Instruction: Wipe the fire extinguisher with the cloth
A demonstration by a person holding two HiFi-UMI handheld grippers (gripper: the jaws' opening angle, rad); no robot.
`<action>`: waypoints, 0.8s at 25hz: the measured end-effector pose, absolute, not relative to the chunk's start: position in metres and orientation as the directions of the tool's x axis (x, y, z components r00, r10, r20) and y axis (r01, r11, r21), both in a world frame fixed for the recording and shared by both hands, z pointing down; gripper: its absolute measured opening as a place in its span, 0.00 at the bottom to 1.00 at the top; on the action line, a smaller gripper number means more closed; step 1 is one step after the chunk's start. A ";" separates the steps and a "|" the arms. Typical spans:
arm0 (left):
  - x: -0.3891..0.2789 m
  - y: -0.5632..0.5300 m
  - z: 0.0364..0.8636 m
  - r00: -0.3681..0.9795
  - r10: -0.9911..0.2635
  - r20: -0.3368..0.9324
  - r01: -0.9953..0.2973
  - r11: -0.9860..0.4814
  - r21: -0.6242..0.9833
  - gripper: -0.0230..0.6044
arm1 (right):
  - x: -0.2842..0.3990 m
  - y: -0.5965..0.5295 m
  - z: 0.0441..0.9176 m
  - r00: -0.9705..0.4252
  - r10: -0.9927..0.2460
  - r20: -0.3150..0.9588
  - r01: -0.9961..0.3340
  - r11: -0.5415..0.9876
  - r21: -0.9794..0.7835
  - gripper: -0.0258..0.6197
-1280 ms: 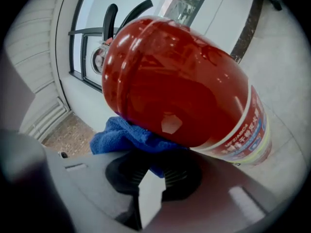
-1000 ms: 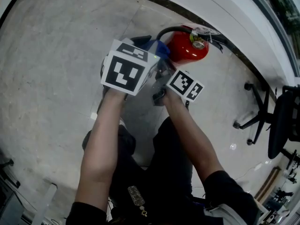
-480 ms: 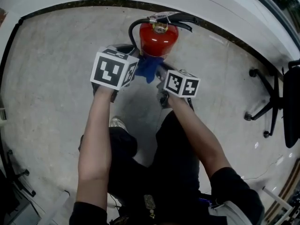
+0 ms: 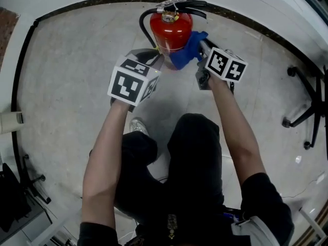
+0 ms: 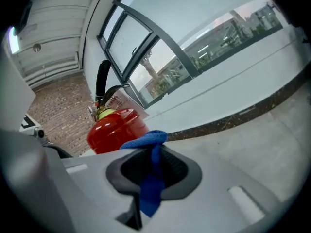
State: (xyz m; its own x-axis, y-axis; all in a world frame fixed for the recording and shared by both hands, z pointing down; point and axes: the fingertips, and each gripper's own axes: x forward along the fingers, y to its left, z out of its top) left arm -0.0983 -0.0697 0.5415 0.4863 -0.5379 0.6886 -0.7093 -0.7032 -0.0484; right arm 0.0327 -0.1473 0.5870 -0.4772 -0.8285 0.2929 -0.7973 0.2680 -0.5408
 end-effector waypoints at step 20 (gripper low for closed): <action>-0.082 -0.069 0.660 0.547 -0.534 0.645 -0.685 -0.728 -0.021 0.36 | -0.017 -0.102 0.684 -0.583 -0.643 0.497 -0.801 0.351 -0.486 0.12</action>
State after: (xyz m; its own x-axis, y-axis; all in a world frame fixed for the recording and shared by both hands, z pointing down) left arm -0.0822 -0.0687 0.6603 0.5467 -0.5336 0.6453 -0.6852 -0.7281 -0.0215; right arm -0.0174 -0.1018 0.6844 -0.5830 -0.6430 0.4966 -0.8007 0.3508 -0.4857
